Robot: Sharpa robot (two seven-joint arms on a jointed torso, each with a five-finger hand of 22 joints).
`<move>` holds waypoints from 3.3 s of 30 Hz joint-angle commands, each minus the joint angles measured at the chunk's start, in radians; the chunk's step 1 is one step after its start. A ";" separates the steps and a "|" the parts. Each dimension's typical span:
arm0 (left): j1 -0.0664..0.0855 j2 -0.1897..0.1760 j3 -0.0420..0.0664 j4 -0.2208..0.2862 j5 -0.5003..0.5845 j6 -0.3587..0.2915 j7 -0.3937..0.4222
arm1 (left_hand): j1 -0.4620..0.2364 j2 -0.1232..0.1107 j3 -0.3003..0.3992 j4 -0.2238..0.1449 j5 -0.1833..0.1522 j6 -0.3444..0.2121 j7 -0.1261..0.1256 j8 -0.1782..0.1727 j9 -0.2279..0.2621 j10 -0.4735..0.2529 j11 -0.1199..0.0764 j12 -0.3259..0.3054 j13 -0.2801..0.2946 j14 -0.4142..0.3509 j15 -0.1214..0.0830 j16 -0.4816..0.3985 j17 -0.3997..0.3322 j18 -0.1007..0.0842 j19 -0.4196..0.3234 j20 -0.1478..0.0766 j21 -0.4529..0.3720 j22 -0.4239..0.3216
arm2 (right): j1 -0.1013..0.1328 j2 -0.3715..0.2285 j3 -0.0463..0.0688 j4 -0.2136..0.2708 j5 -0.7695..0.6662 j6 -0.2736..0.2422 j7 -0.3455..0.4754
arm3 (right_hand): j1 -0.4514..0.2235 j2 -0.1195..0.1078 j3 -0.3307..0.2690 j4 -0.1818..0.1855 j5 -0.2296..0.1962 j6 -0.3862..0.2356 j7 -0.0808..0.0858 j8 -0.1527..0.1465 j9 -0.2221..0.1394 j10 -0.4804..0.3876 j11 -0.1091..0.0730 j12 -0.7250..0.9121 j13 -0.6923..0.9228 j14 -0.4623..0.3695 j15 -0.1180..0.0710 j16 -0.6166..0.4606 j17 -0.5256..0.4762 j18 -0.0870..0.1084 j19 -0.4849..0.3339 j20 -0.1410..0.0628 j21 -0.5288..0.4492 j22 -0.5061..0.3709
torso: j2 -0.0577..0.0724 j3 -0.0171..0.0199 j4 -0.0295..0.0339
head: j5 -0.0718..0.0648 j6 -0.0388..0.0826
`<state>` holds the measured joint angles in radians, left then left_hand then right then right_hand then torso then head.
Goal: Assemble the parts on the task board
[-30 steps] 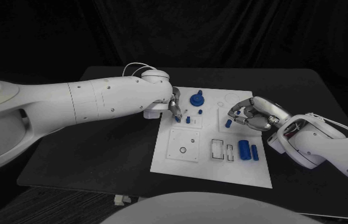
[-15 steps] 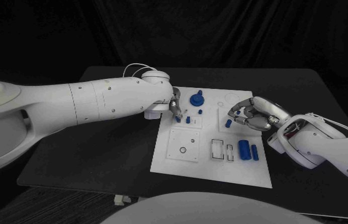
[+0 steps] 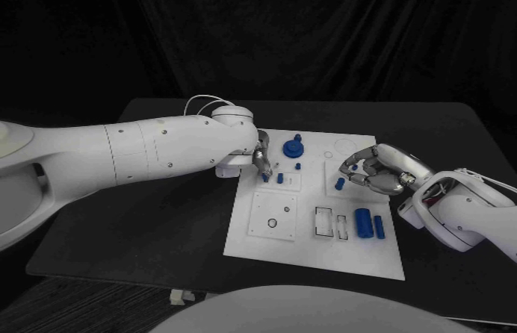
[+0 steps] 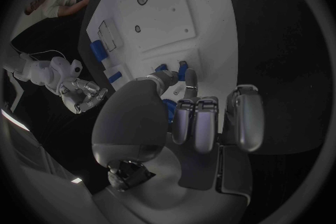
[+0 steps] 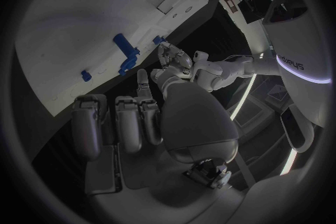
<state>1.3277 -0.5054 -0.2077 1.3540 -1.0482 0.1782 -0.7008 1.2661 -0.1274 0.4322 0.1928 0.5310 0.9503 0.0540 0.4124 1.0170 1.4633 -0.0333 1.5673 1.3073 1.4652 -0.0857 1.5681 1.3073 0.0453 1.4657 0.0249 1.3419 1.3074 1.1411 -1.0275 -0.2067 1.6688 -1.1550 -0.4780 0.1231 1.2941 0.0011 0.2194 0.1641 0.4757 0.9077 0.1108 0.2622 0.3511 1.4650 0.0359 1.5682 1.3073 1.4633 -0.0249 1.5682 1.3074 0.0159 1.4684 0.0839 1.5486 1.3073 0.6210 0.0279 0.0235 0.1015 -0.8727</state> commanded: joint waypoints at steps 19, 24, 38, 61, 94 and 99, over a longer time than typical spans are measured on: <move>-0.015 0.000 -0.004 0.008 0.003 0.014 0.012 | -0.002 0.012 0.136 -0.142 0.001 0.000 -0.005 -0.002 -0.002 0.108 0.004 0.004 0.263 0.106 0.004 0.003 0.263 0.002 0.027 0.004 -0.001 0.200 | -0.003 0.002 0.000 0.000 -0.001 -0.009 -0.003 | 0.012 0.000 0.001 -0.008 0.007 -0.006 0.002 -0.007 -0.001 0.106 0.002 0.003 0.263 0.107 0.002 0.003 0.263 -0.005 0.078 0.004 -0.008 0.250 | 0.000 0.0003 0.0001 | 0.002 0.000; -0.015 0.000 -0.004 0.007 0.003 0.015 0.013 | -0.002 0.012 0.136 -0.142 0.001 0.000 -0.005 -0.002 -0.002 0.108 0.004 0.004 0.263 0.106 0.004 0.003 0.263 0.002 0.027 0.004 -0.001 0.200 | -0.003 0.002 0.000 0.000 -0.001 -0.008 -0.004 | 0.013 0.000 0.002 -0.008 0.008 -0.006 0.002 -0.007 -0.001 0.106 0.002 0.003 0.263 0.107 0.002 0.003 0.263 -0.005 0.078 0.004 -0.008 0.249 | 0.000 0.0002 -0.0001 | 0.002 0.000; -0.016 0.001 -0.004 0.008 0.003 0.016 0.015 | -0.002 0.013 0.135 -0.143 0.000 0.001 -0.005 -0.002 -0.004 0.108 0.004 0.004 0.263 0.106 0.003 0.003 0.263 0.003 0.026 0.003 -0.003 0.199 | -0.004 0.001 0.000 0.000 -0.001 -0.008 -0.004 | 0.014 -0.001 0.002 -0.010 0.009 -0.006 0.002 -0.007 -0.001 0.106 0.002 0.003 0.263 0.107 0.001 0.003 0.263 -0.005 0.078 0.004 -0.008 0.249 | 0.000 0.0001 -0.0003 | 0.000 0.000; -0.023 0.005 -0.004 -0.003 0.003 0.036 0.010 | -0.021 0.028 0.101 -0.144 -0.124 0.007 -0.011 -0.022 -0.036 0.108 0.001 0.004 0.263 0.106 0.002 0.003 0.263 0.004 0.024 0.003 -0.012 0.197 | -0.004 0.000 0.000 0.001 -0.001 -0.006 -0.005 | 0.017 -0.002 0.003 -0.013 0.011 -0.007 0.003 -0.007 -0.001 0.106 0.002 0.003 0.263 0.107 0.002 0.003 0.263 -0.005 0.077 0.004 -0.009 0.249 | 0.000 0.0002 0.0000 | 0.000 0.000; -0.028 0.006 -0.004 -0.010 0.003 0.071 -0.005 | -0.170 0.072 -0.118 0.048 -0.371 0.007 -0.008 -0.062 -0.103 0.108 0.006 0.004 0.263 0.106 0.006 0.003 0.263 0.012 0.011 0.006 -0.065 0.186 | -0.012 -0.001 0.000 0.000 -0.001 -0.002 -0.004 | 0.017 -0.002 0.003 -0.013 0.013 -0.007 0.003 -0.007 -0.001 0.106 0.002 0.003 0.263 0.107 0.002 0.003 0.263 -0.005 0.077 0.004 -0.010 0.249 | 0.000 0.0002 -0.0001 | -0.002 0.000; -0.028 0.003 -0.004 -0.010 0.003 0.089 -0.018 | -0.186 0.078 -0.142 0.076 -0.384 -0.011 -0.001 -0.068 -0.104 0.108 0.012 0.004 0.263 0.106 0.011 0.003 0.263 0.014 0.008 0.010 -0.075 0.184 | -0.013 -0.001 0.000 0.001 -0.001 -0.003 -0.004 | 0.017 -0.002 0.003 -0.013 0.013 -0.007 0.003 -0.007 -0.001 0.106 0.002 0.003 0.263 0.107 0.002 0.003 0.263 -0.005 0.077 0.004 -0.010 0.249 | 0.000 0.0001 -0.0002 | -0.002 0.000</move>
<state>1.3096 -0.5025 -0.2048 1.3436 -1.0578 0.2229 -0.6985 1.0875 -0.0478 0.2883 0.2624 0.1500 0.9462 0.0534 0.3469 0.9126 1.4667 -0.0300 1.5673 1.3073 1.4676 -0.0806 1.5681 1.3073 0.0453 1.4680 0.0272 1.2734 1.3073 1.1308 -1.0276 -0.2067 1.6674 -1.1549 -0.4774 0.1226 1.3028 0.0001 0.2223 0.1557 0.4837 0.9078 0.1108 0.2622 0.3512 1.4650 0.0359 1.5682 1.3074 1.4633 -0.0250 1.5683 1.3074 0.0158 1.4684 0.0839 1.5447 1.3073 0.6207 0.0280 0.0234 0.0997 -0.8727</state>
